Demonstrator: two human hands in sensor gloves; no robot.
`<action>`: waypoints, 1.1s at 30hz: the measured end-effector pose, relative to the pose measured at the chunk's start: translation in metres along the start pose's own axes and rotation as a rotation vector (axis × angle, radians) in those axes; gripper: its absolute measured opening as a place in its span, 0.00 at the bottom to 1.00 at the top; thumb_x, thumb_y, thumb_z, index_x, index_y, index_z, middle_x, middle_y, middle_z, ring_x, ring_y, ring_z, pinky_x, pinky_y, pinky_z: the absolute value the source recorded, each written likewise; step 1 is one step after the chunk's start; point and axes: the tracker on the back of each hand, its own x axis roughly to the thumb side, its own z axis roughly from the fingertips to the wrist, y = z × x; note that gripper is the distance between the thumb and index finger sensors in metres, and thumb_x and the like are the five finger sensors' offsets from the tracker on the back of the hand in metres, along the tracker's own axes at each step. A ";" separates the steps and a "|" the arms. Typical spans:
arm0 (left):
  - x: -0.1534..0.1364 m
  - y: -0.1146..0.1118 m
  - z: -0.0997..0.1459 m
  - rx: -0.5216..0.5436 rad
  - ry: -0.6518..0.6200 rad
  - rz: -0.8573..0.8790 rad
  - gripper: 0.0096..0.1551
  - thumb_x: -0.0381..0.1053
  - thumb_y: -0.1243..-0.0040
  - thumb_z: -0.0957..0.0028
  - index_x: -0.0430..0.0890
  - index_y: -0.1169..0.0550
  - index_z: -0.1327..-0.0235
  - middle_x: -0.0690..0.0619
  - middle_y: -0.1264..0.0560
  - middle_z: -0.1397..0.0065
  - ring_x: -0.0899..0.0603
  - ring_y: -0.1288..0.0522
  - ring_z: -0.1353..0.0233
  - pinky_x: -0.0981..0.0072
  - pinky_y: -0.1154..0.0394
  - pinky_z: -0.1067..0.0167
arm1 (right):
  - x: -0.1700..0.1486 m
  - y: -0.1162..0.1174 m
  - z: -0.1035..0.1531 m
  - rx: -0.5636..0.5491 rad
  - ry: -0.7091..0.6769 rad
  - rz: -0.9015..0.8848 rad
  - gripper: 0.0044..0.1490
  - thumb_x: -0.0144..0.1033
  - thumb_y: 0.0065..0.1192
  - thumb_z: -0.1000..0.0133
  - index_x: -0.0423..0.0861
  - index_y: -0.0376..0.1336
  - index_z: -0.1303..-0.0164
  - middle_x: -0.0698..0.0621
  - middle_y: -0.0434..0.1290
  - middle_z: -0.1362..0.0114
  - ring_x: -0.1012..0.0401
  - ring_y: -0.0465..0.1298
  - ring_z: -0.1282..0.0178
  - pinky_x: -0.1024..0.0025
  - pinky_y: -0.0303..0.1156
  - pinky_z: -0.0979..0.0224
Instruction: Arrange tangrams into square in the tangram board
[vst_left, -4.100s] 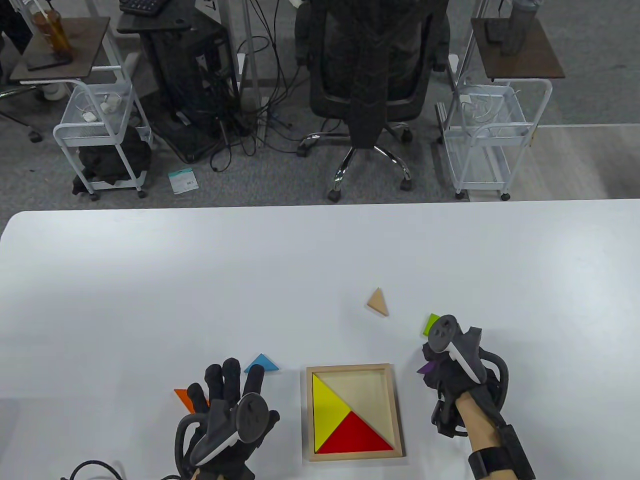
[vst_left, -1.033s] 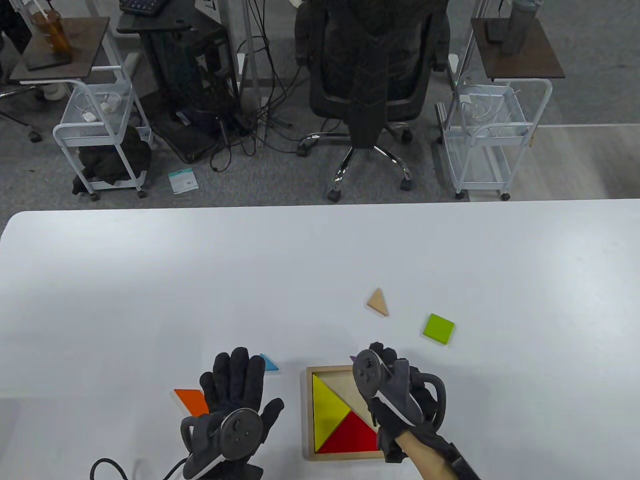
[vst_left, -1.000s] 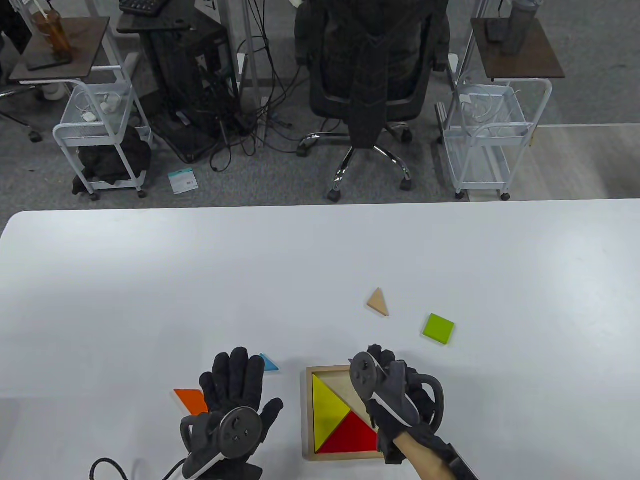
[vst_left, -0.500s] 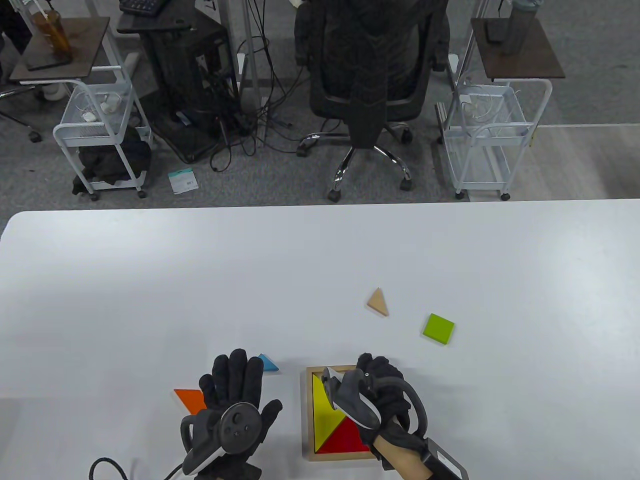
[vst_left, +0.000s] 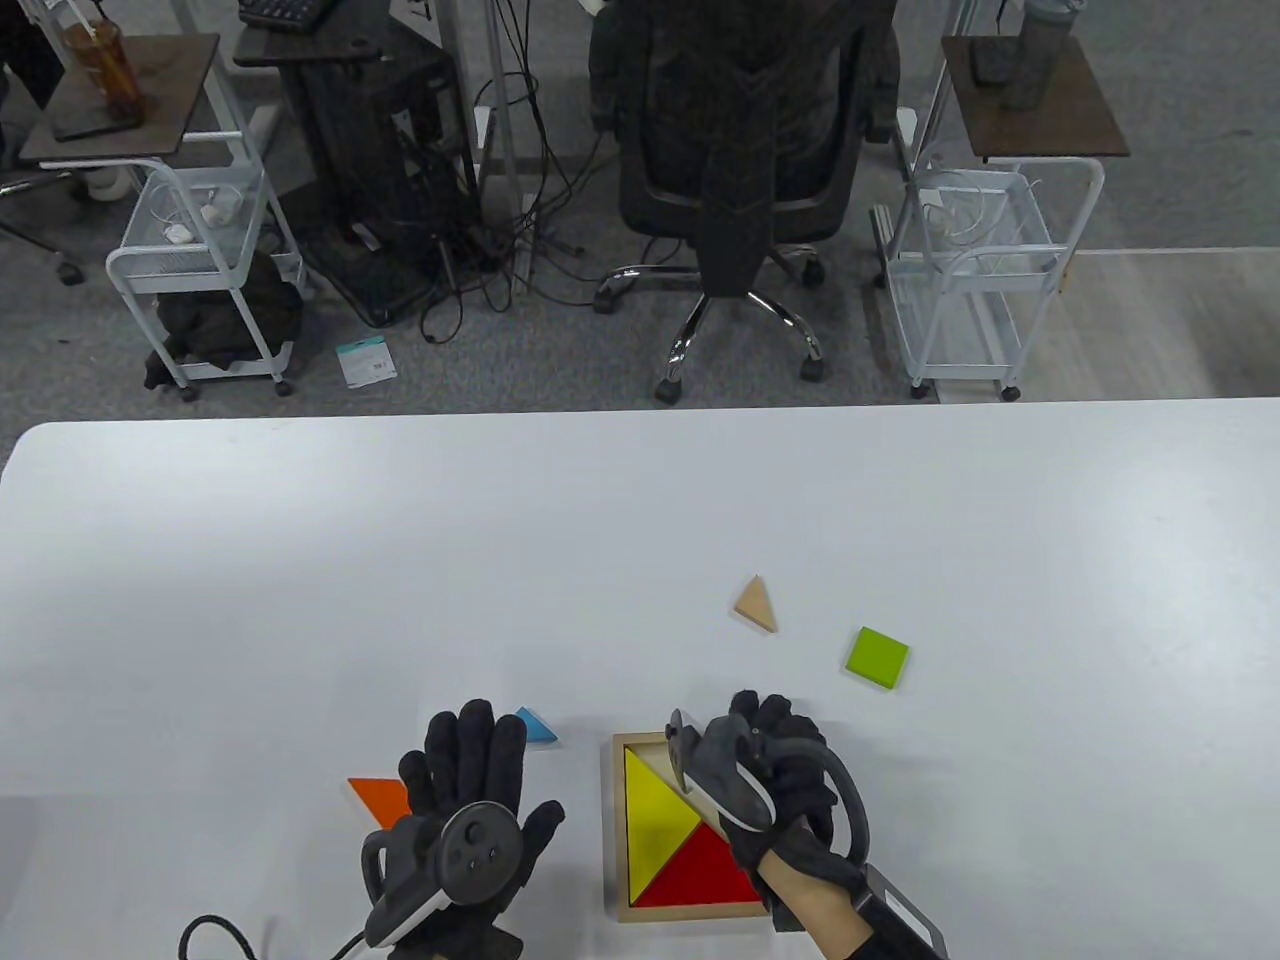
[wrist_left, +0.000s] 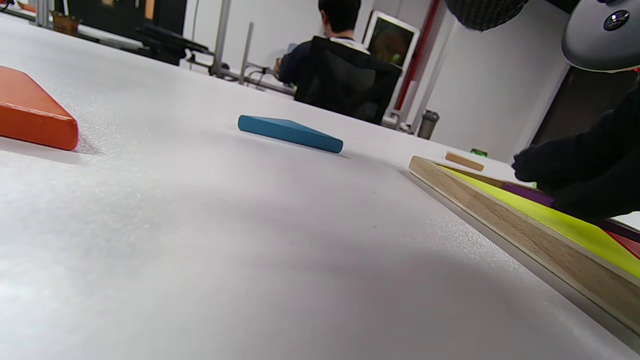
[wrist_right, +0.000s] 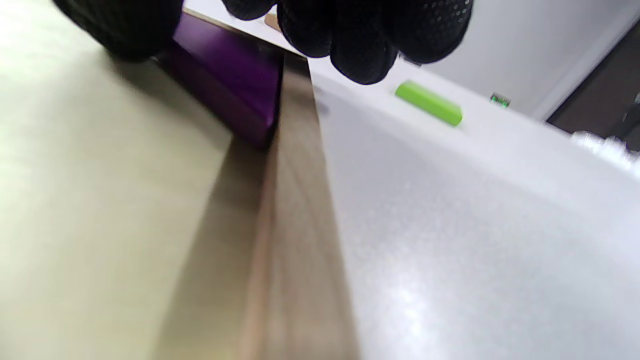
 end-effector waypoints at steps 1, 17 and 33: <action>0.000 0.000 0.000 0.000 0.000 0.000 0.49 0.64 0.58 0.37 0.44 0.65 0.21 0.33 0.71 0.19 0.23 0.70 0.23 0.26 0.67 0.33 | -0.003 0.001 -0.002 0.019 -0.009 -0.030 0.49 0.56 0.53 0.52 0.53 0.44 0.22 0.48 0.57 0.18 0.50 0.66 0.24 0.59 0.67 0.31; -0.009 -0.002 -0.001 -0.045 0.030 -0.021 0.49 0.64 0.58 0.37 0.44 0.65 0.21 0.34 0.71 0.19 0.24 0.71 0.23 0.26 0.68 0.34 | -0.105 0.014 0.020 -0.060 0.009 -0.331 0.56 0.69 0.41 0.60 0.72 0.24 0.28 0.61 0.17 0.20 0.56 0.17 0.19 0.52 0.30 0.11; -0.017 -0.014 -0.009 -0.126 0.080 -0.054 0.48 0.64 0.58 0.37 0.45 0.65 0.21 0.35 0.72 0.19 0.24 0.72 0.23 0.26 0.69 0.34 | -0.142 0.043 0.007 0.107 0.053 -0.529 0.56 0.70 0.42 0.61 0.74 0.22 0.31 0.62 0.13 0.23 0.59 0.13 0.21 0.54 0.28 0.12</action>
